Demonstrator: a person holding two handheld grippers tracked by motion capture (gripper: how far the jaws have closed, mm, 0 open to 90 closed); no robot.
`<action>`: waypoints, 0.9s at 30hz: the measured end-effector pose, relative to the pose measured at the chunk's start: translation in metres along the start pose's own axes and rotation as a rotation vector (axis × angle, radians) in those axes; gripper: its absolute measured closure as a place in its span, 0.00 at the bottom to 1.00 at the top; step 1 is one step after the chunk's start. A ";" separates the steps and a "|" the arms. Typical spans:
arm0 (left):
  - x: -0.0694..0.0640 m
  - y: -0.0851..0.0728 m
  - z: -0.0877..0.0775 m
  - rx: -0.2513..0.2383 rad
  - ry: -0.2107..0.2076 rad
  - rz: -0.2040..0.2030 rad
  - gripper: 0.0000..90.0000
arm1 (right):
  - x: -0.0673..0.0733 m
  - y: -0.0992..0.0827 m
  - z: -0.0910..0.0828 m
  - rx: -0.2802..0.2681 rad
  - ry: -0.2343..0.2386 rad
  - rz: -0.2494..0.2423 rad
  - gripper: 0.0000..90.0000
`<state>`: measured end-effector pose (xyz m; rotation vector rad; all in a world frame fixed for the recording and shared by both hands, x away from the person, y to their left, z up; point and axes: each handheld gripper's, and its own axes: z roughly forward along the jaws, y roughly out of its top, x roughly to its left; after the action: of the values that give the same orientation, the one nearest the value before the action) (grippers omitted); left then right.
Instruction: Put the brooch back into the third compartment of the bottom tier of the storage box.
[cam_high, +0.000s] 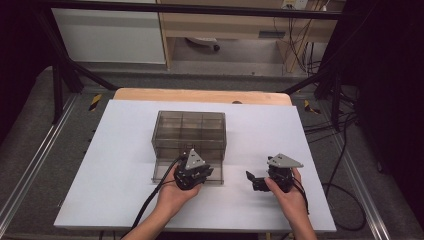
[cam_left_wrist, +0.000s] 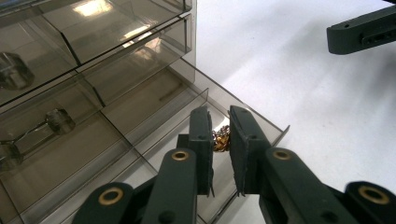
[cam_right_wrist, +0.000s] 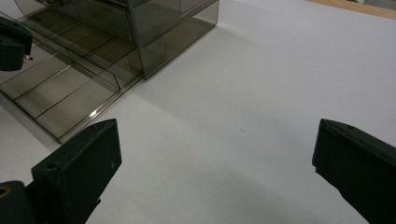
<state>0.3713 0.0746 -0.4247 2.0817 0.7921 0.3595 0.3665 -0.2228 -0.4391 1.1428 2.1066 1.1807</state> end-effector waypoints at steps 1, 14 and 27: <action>0.000 0.000 0.000 0.001 -0.001 -0.001 0.89 | 0.000 0.000 0.000 0.001 0.000 -0.001 0.02; -0.002 0.001 0.001 -0.010 0.010 -0.009 0.76 | 0.000 0.000 -0.002 -0.004 0.003 0.000 0.02; -0.001 -0.001 -0.022 -0.028 0.047 0.008 0.64 | 0.000 0.000 -0.002 0.002 0.007 -0.002 0.02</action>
<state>0.3589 0.0879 -0.4123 2.0577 0.8021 0.4230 0.3649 -0.2238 -0.4385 1.1382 2.1139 1.1839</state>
